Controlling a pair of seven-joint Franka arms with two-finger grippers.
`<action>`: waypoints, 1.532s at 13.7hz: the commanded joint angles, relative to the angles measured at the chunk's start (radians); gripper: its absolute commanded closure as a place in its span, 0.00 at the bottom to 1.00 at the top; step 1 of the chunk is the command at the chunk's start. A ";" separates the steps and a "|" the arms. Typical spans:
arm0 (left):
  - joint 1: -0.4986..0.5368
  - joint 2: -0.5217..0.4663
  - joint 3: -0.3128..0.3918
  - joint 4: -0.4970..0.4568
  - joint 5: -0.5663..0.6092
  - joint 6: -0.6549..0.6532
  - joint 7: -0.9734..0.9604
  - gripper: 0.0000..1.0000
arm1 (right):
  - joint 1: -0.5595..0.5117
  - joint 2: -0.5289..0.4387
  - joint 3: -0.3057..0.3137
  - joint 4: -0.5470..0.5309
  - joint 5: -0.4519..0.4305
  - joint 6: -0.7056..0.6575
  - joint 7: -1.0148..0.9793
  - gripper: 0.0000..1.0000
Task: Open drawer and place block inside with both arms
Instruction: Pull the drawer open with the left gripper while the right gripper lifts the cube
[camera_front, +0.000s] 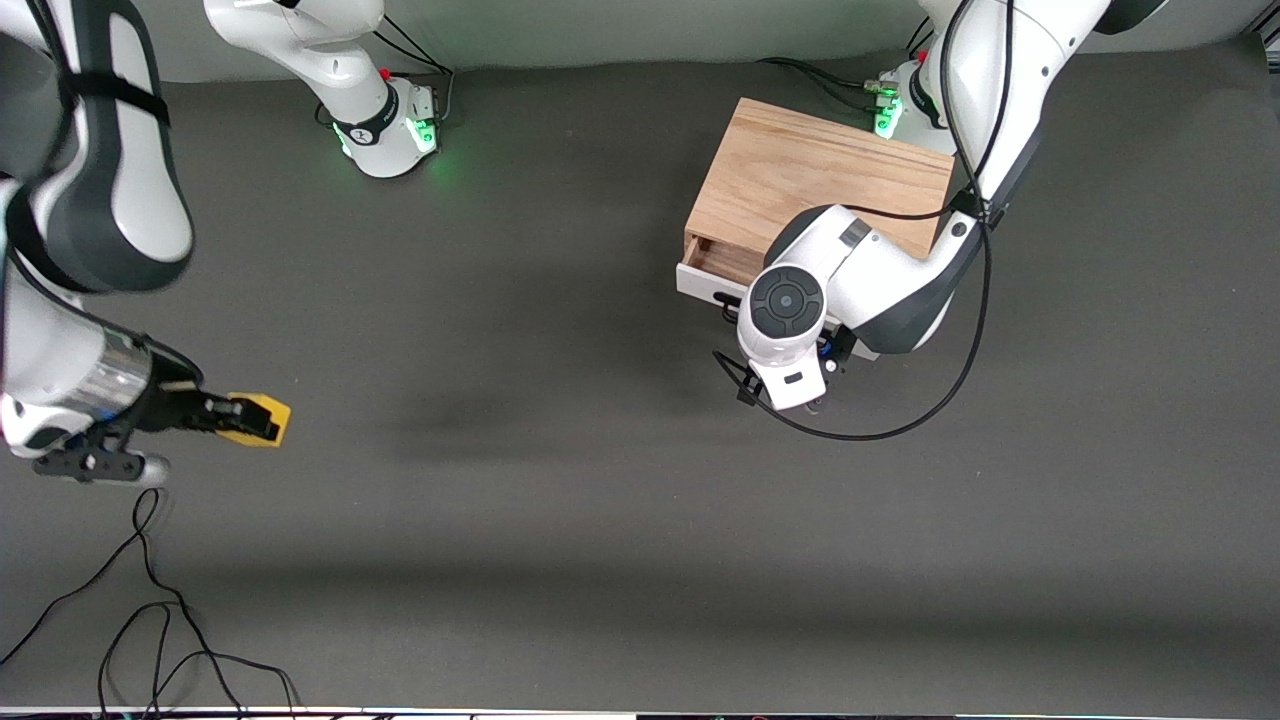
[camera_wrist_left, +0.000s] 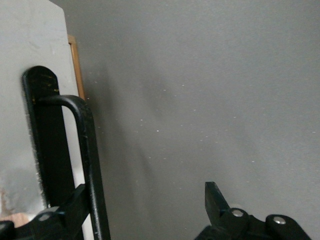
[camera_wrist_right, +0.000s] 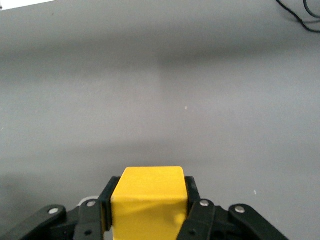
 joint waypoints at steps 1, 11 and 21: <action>-0.029 0.073 0.005 0.126 0.034 0.029 -0.010 0.00 | 0.041 -0.081 -0.006 -0.018 0.003 -0.080 0.039 1.00; -0.033 0.122 0.008 0.186 0.075 0.112 -0.016 0.00 | 0.074 -0.077 -0.005 -0.019 -0.006 -0.099 0.099 1.00; -0.003 0.091 0.011 0.302 0.095 0.043 0.043 0.00 | 0.084 -0.073 -0.003 -0.019 -0.006 -0.100 0.099 1.00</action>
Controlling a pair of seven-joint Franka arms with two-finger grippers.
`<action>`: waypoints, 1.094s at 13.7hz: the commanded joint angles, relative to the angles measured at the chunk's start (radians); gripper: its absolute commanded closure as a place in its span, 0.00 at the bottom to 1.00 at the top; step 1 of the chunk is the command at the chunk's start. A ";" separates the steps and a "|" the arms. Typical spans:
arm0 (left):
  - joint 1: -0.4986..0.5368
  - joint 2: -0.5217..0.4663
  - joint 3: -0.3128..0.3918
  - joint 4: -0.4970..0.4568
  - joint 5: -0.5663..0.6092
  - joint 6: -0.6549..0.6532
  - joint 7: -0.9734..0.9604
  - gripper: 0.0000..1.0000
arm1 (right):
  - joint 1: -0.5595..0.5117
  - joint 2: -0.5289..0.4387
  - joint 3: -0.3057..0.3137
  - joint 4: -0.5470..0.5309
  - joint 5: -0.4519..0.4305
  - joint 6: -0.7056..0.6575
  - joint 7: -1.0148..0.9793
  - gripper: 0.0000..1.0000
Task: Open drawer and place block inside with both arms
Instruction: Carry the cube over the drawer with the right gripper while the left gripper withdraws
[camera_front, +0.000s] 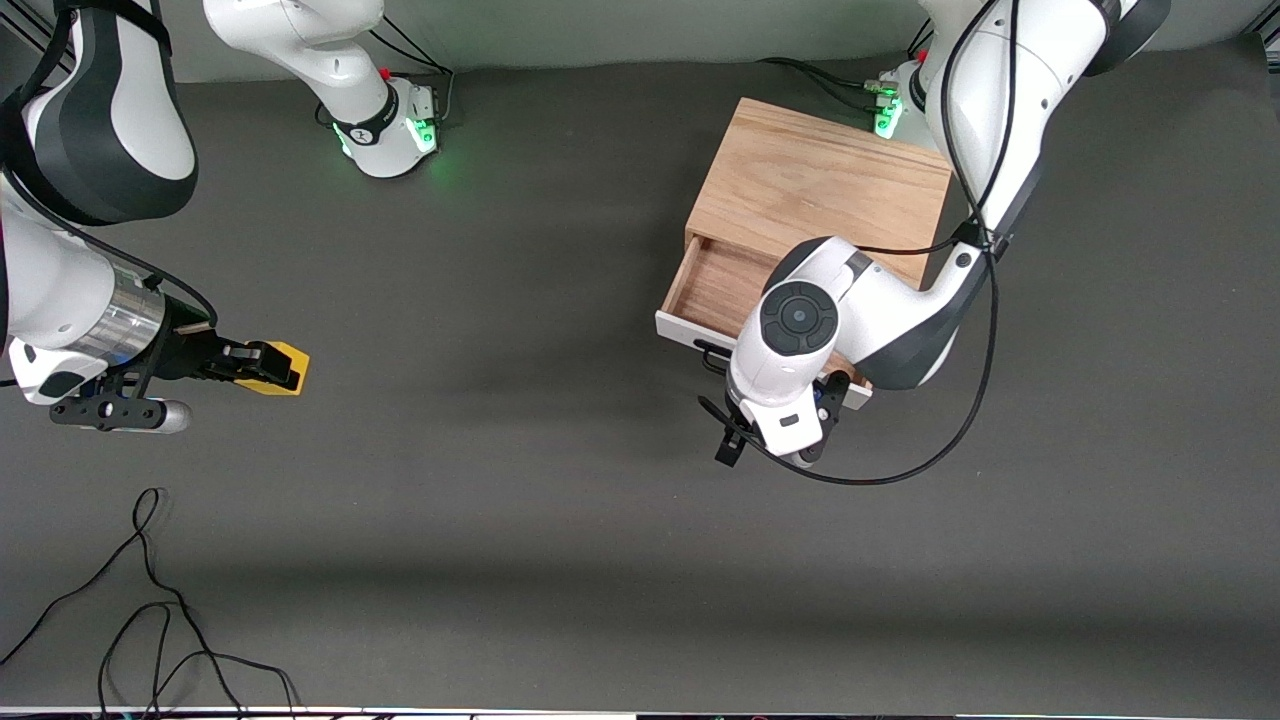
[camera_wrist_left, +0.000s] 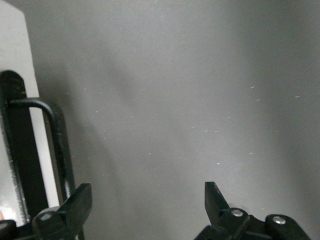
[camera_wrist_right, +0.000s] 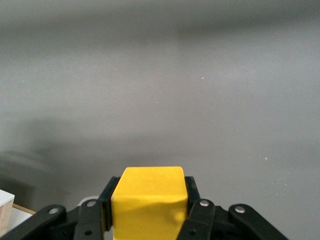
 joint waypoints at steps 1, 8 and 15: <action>0.038 -0.039 -0.002 0.115 0.001 -0.171 0.124 0.00 | 0.045 -0.005 -0.005 -0.002 -0.007 -0.003 0.029 1.00; 0.358 -0.313 -0.004 0.100 -0.198 -0.659 1.001 0.00 | 0.229 0.063 -0.005 0.086 -0.064 -0.005 0.303 1.00; 0.556 -0.539 0.005 -0.081 -0.200 -0.709 1.619 0.00 | 0.519 0.308 -0.004 0.359 -0.073 -0.095 0.740 1.00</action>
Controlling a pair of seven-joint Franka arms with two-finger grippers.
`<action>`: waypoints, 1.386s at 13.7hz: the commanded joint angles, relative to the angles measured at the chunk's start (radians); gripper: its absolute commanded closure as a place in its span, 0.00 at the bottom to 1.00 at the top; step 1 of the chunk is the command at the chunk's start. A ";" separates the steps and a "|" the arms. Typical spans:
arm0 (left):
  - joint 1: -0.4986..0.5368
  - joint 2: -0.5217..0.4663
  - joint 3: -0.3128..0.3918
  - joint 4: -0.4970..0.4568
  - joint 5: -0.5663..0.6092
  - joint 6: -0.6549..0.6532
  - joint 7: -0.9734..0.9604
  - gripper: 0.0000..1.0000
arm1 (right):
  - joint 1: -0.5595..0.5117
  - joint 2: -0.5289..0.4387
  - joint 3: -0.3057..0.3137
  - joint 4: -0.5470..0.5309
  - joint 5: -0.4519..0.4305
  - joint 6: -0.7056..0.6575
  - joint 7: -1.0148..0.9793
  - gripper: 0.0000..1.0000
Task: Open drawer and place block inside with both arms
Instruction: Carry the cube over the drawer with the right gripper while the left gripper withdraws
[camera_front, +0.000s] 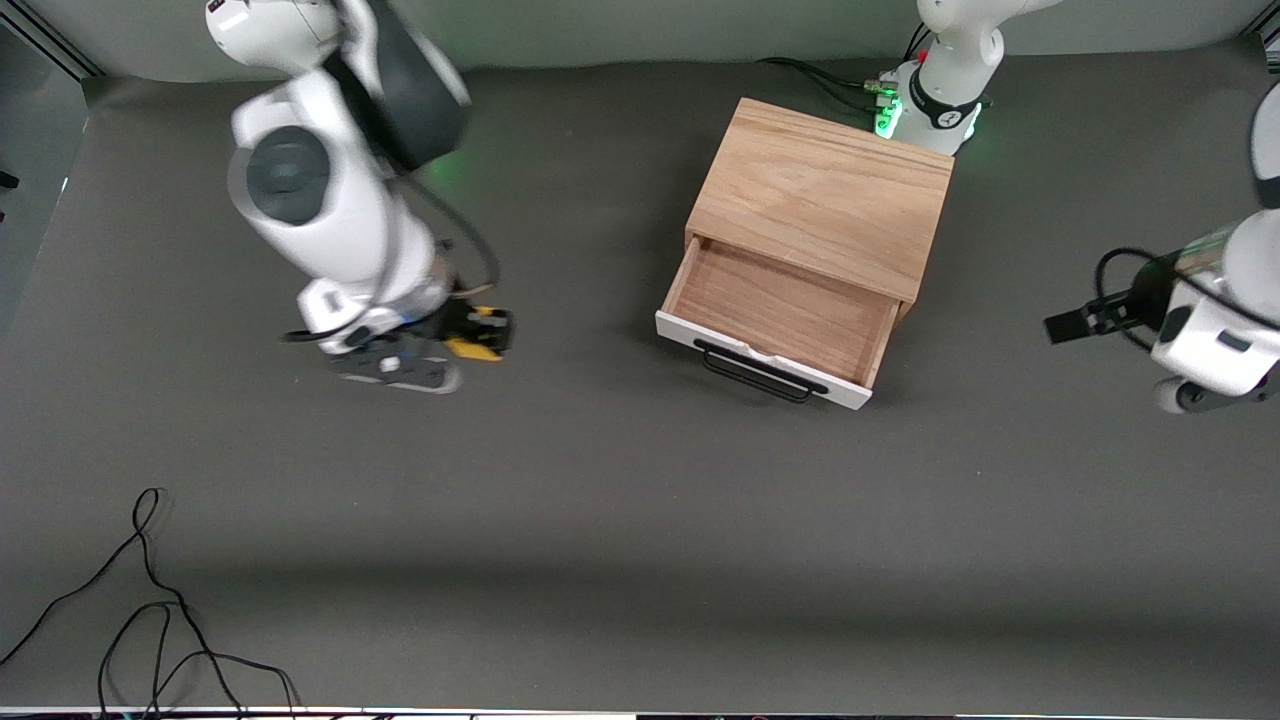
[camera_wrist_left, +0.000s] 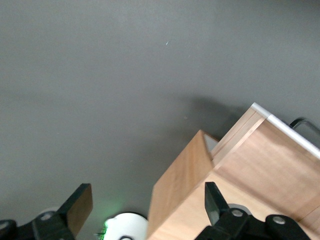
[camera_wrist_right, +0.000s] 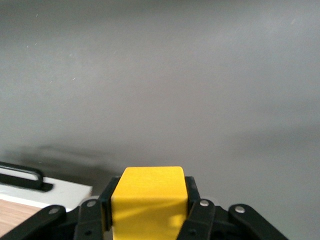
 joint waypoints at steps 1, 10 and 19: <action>0.036 -0.133 0.004 -0.142 -0.017 0.044 0.142 0.00 | 0.104 0.173 -0.011 0.225 -0.010 -0.089 0.174 1.00; 0.101 -0.322 0.019 -0.346 -0.106 0.236 0.459 0.00 | 0.218 0.327 0.142 0.325 0.018 0.023 0.467 1.00; 0.090 -0.307 0.016 -0.326 -0.144 0.261 0.358 0.00 | 0.264 0.442 0.154 0.336 0.005 0.190 0.506 1.00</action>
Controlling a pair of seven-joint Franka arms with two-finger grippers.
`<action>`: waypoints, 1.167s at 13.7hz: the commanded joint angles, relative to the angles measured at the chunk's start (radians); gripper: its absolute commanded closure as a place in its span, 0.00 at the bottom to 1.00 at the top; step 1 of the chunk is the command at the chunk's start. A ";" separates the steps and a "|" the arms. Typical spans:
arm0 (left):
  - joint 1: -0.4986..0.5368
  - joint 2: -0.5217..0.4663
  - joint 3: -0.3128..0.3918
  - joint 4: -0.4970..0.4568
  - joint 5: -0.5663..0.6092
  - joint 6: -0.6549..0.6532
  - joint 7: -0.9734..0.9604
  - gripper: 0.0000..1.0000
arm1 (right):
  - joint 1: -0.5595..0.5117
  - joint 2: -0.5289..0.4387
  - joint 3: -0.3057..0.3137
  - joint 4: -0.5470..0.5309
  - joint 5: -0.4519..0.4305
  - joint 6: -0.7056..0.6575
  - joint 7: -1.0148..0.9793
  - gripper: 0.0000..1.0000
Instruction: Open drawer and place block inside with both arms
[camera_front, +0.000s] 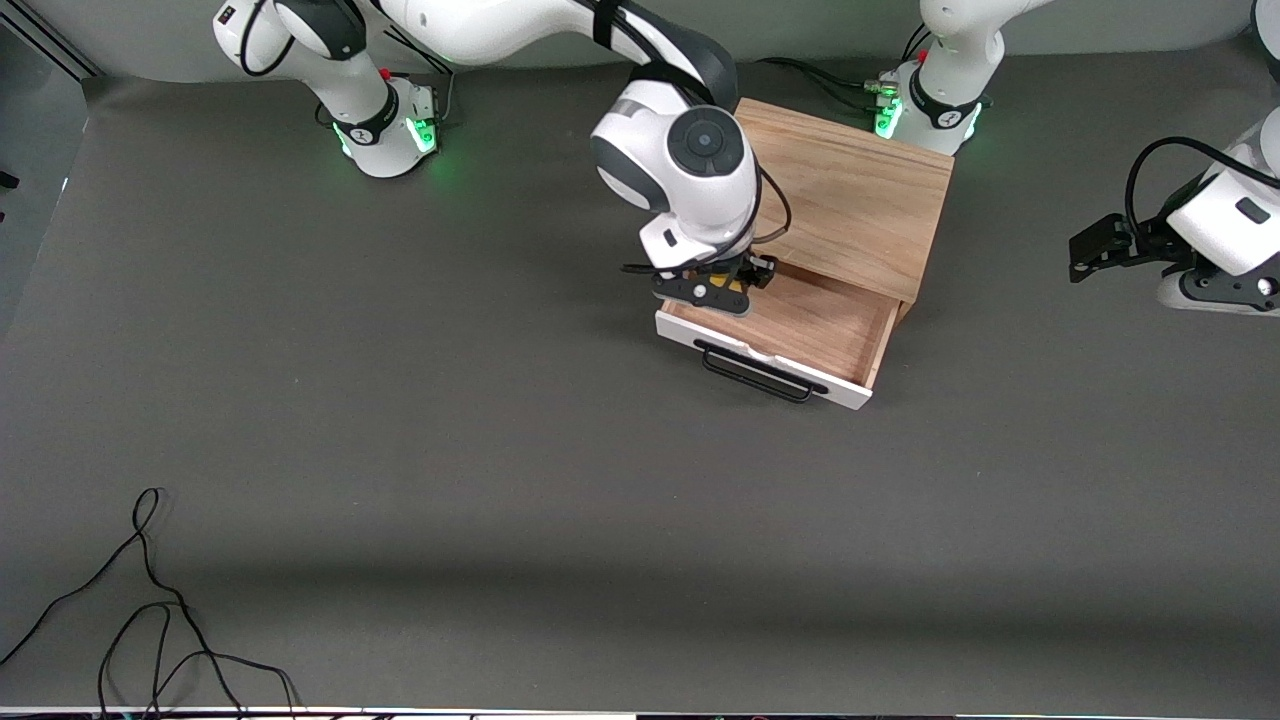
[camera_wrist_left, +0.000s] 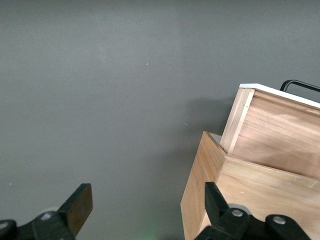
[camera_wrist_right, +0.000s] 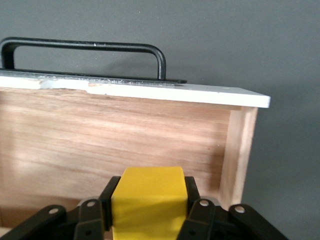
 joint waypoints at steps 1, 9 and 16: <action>0.000 -0.010 0.001 -0.002 -0.013 0.011 -0.023 0.00 | 0.006 0.041 -0.004 0.048 -0.002 0.017 0.029 1.00; -0.441 0.034 0.409 0.059 -0.007 0.006 -0.031 0.00 | 0.006 0.096 -0.006 0.038 -0.060 0.047 0.130 1.00; -0.488 0.044 0.466 0.075 0.007 -0.020 -0.031 0.00 | 0.006 0.096 -0.006 0.038 -0.077 0.055 0.127 0.25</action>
